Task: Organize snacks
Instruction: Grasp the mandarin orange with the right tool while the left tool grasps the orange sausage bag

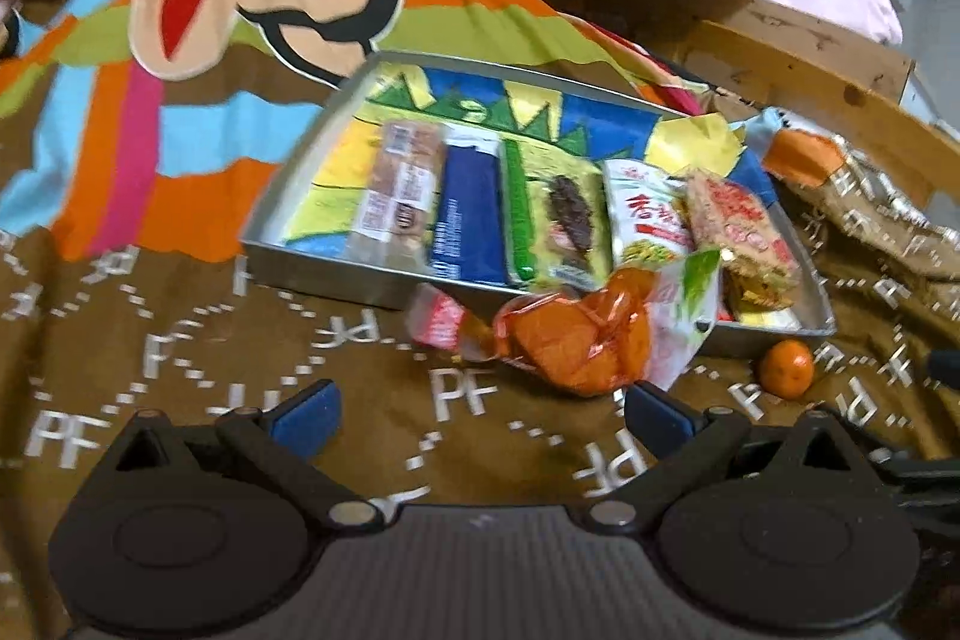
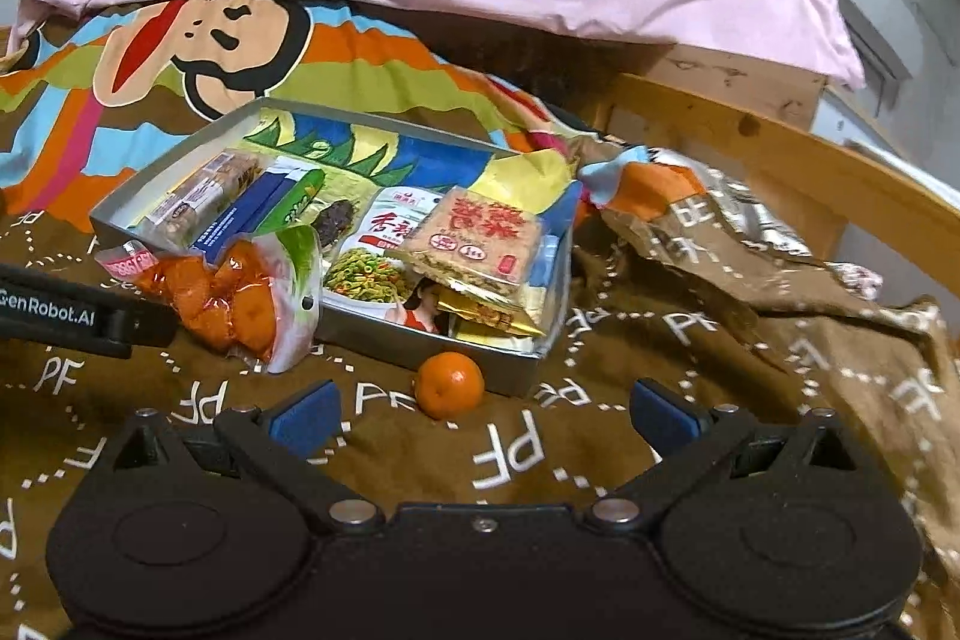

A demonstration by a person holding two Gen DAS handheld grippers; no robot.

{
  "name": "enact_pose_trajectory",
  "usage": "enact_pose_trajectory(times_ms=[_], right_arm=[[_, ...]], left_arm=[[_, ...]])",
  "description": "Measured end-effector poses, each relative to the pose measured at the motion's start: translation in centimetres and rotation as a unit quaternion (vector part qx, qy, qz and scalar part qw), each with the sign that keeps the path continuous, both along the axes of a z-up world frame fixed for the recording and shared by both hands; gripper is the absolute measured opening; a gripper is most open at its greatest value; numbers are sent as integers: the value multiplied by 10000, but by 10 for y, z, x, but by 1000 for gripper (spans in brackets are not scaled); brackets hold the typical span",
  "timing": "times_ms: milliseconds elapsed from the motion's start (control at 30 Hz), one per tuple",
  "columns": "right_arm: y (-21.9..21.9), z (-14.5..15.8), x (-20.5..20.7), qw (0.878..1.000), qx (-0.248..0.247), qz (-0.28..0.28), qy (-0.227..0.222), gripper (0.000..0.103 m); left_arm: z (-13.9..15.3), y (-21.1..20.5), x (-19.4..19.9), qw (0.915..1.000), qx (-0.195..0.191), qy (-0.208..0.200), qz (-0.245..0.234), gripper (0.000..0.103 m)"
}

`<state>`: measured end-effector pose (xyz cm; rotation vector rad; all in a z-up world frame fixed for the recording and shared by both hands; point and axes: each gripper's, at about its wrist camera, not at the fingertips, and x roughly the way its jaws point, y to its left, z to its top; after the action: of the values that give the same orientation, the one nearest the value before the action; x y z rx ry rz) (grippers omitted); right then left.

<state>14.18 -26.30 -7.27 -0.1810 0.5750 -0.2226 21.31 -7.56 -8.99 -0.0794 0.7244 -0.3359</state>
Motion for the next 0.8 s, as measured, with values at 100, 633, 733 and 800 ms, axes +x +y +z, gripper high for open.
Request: enact_pose_trajectory(times_ms=[100, 633, 733, 800], right_arm=[[-4, -6, 12, 9999, 106, 79, 102, 98], [-9, -27, 47, 9982, 432, 175, 368, 88], [-8, -30, 48, 9982, 394, 217, 390, 88], [-7, -31, 49, 9983, 357, 246, 389, 88]], left_arm=[[-4, -1, 10, 9991, -391, 149, -86, 102], [-19, -14, 33, 9956, -877, 287, -168, 102], [-19, -22, 34, 9960, -816, 220, -302, 102], [-19, -29, 37, 9967, -704, 251, -328, 102]])
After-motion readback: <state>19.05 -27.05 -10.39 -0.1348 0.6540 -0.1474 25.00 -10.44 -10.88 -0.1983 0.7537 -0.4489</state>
